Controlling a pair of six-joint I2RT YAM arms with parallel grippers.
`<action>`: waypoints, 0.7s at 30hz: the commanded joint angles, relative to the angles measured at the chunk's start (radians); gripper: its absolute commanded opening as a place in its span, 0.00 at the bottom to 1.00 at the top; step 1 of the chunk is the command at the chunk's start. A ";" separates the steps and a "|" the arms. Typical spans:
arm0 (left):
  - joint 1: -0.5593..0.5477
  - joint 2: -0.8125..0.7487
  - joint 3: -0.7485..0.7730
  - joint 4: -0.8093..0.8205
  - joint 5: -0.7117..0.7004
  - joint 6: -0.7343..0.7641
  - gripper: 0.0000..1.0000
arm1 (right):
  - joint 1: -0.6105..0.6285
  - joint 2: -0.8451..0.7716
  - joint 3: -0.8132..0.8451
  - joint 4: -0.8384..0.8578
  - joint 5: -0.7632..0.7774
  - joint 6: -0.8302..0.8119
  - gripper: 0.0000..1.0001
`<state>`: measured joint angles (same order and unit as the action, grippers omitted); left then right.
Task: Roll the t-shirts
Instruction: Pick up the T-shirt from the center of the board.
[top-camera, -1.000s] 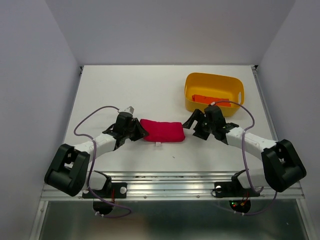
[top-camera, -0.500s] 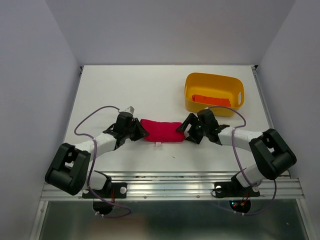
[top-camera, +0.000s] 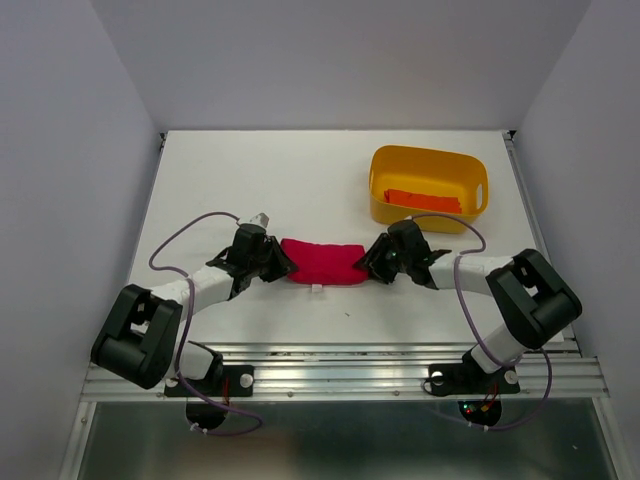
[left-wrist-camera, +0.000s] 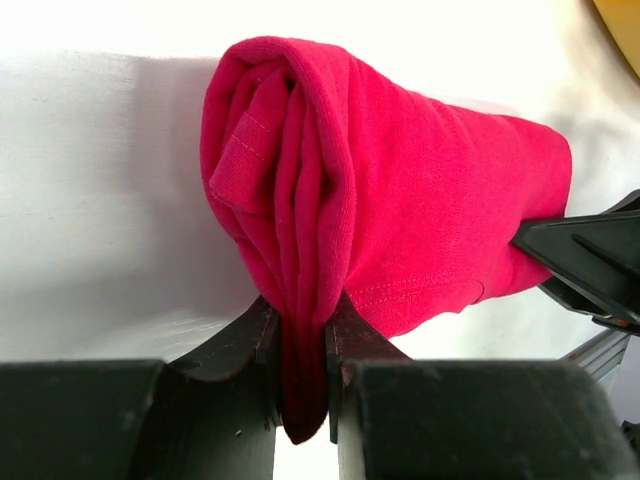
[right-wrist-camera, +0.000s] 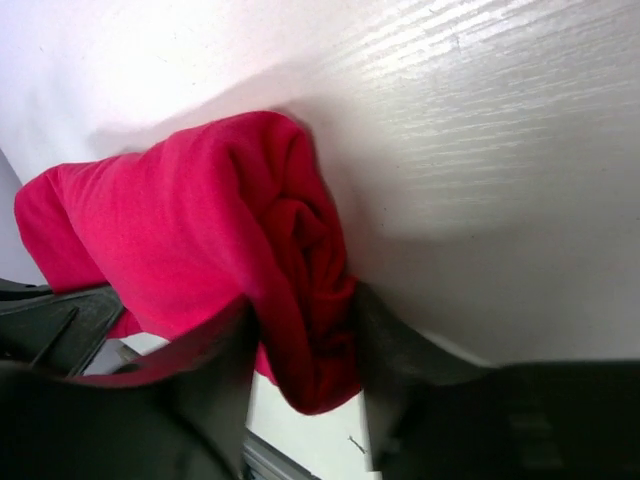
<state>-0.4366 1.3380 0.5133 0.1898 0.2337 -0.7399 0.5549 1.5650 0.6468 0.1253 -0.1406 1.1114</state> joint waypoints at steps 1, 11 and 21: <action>-0.001 -0.003 0.037 0.033 0.012 0.027 0.00 | 0.013 0.018 0.025 0.017 0.081 -0.008 0.38; -0.001 -0.052 0.125 -0.050 0.016 0.057 0.00 | 0.013 -0.143 0.112 -0.076 0.136 -0.128 0.01; 0.001 -0.117 0.439 -0.188 0.013 0.105 0.00 | 0.013 -0.310 0.310 -0.263 0.263 -0.261 0.01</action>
<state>-0.4362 1.2644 0.8246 0.0055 0.2379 -0.6777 0.5640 1.2980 0.8654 -0.0917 0.0448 0.9234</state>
